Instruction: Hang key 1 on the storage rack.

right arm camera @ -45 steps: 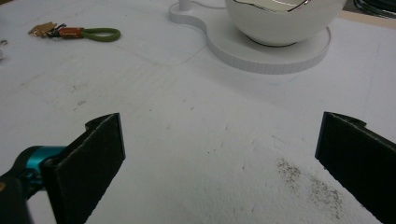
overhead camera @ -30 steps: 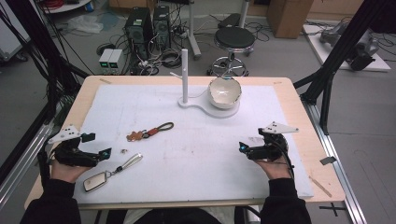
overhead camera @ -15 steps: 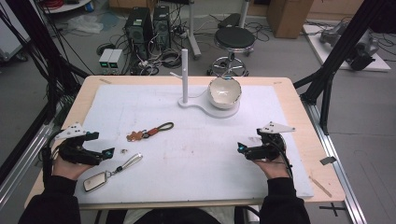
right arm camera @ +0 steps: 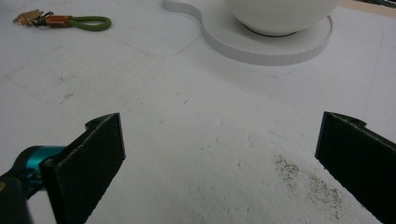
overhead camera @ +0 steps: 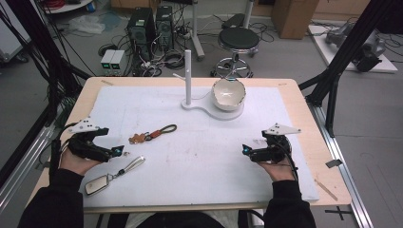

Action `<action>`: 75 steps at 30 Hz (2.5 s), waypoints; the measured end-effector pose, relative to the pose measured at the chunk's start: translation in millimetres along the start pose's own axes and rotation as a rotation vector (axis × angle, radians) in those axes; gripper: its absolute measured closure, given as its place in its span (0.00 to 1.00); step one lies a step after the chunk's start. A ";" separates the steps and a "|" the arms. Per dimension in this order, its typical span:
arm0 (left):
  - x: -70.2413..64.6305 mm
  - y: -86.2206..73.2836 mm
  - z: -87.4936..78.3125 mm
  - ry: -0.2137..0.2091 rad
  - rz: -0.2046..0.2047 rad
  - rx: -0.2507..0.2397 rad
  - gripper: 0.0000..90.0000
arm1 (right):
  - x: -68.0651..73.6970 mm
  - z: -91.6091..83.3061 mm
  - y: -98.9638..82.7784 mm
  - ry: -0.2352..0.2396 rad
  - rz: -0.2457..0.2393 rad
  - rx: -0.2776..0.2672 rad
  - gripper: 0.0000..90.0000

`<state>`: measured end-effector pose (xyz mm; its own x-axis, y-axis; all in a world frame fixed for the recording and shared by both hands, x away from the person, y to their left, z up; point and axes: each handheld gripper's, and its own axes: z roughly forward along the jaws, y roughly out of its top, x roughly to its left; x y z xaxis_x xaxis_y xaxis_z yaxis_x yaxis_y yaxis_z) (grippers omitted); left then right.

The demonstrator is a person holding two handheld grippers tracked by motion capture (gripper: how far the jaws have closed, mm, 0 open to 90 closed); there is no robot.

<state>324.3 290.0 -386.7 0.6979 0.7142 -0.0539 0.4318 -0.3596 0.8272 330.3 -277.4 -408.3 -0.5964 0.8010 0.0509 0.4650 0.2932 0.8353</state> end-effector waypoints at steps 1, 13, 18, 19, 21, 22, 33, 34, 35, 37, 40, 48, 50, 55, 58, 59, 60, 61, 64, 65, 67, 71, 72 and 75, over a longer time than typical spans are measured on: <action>0.5 2.1 1.3 -0.001 0.003 0.008 0.03 | -0.2 -0.3 0.1 0.001 0.002 -0.001 0.01; -1.5 28.1 13.3 -0.030 0.053 0.050 0.03 | -1.9 -2.7 0.2 0.002 0.010 -0.016 0.01; -0.6 35.2 20.3 -0.044 0.055 0.056 0.03 | -1.5 -2.5 0.1 -0.001 0.011 -0.012 0.01; -0.5 36.5 21.7 -0.044 0.055 0.059 0.03 | -1.8 -2.4 0.0 -0.001 0.010 -0.010 0.01; 0.6 39.5 24.7 -0.048 0.059 0.066 0.03 | -1.4 -1.9 0.1 -0.002 0.012 -0.008 0.01; 0.9 41.0 26.4 -0.049 0.057 0.069 0.03 | -1.5 -1.6 0.0 -0.004 0.008 -0.006 0.01; 0.2 55.2 56.3 -0.082 0.088 0.148 0.03 | -2.1 -2.4 -0.1 -0.001 0.009 -0.007 0.01; -0.4 56.3 59.4 -0.086 0.094 0.157 0.03 | -2.1 -2.3 -0.1 0.001 0.010 -0.008 0.01; -1.4 57.5 62.2 -0.088 0.103 0.166 0.03 | -2.6 -2.2 -0.2 0.000 0.006 -0.010 0.01; -3.5 60.4 67.2 -0.116 0.106 0.172 0.05 | -2.6 -2.2 -0.2 -0.002 0.008 -0.009 0.01; -6.2 63.4 76.4 -0.140 0.108 0.190 0.05 | -2.3 -2.5 -0.2 -0.004 0.008 -0.007 0.01; -5.6 67.5 100.0 -0.144 0.109 0.248 0.05 | -1.0 -1.1 -0.2 -0.001 -0.002 -0.002 0.01; -5.3 67.6 106.1 -0.141 0.108 0.262 0.05 | -0.8 -0.9 -0.2 0.001 -0.003 0.001 0.01; -1.2 61.7 120.7 -0.117 0.095 0.313 0.05 | -0.7 -1.2 -0.4 0.001 -0.002 0.001 0.01; 2.8 58.1 127.4 -0.108 0.084 0.333 0.06 | -0.5 -1.3 -0.4 0.002 -0.002 0.001 0.01; 4.2 57.2 128.8 -0.111 0.088 0.342 0.08 | 0.2 -0.9 -0.9 0.000 -0.006 0.005 0.01; 4.8 56.3 130.5 -0.109 0.087 0.343 0.08 | 0.2 -0.9 -0.9 0.000 -0.006 0.005 0.01; 5.2 55.5 132.1 -0.100 0.095 0.348 0.09 | 0.4 -0.7 -1.5 0.000 -0.007 0.008 0.01; 5.9 53.9 138.9 -0.083 0.097 0.375 0.10 | -0.6 1.1 -4.6 -0.001 -0.008 0.025 0.01; 5.6 54.3 140.1 -0.083 0.102 0.378 0.11 | -0.7 1.8 -5.4 -0.002 -0.007 0.031 0.01; 4.6 55.2 142.8 -0.085 0.103 0.370 0.12 | -0.6 2.1 -5.6 -0.004 -0.012 0.033 0.01; 1.7 56.6 146.9 -0.086 0.125 0.383 0.15 | 0.0 1.9 -5.4 -0.003 -0.009 0.030 0.01; 0.7 56.7 147.8 -0.084 0.125 0.383 0.17 | -0.1 1.9 -5.5 -0.003 -0.009 0.033 0.01; -0.2 57.8 148.8 -0.080 0.139 0.389 0.20 | 0.2 1.6 -5.5 -0.007 -0.013 0.031 0.01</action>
<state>434.1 179.7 -422.1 0.8003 0.5995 -0.0123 0.5033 -0.6604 0.5573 328.7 -278.1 -413.8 -0.5983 0.8005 0.0359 0.4773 0.3201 0.8184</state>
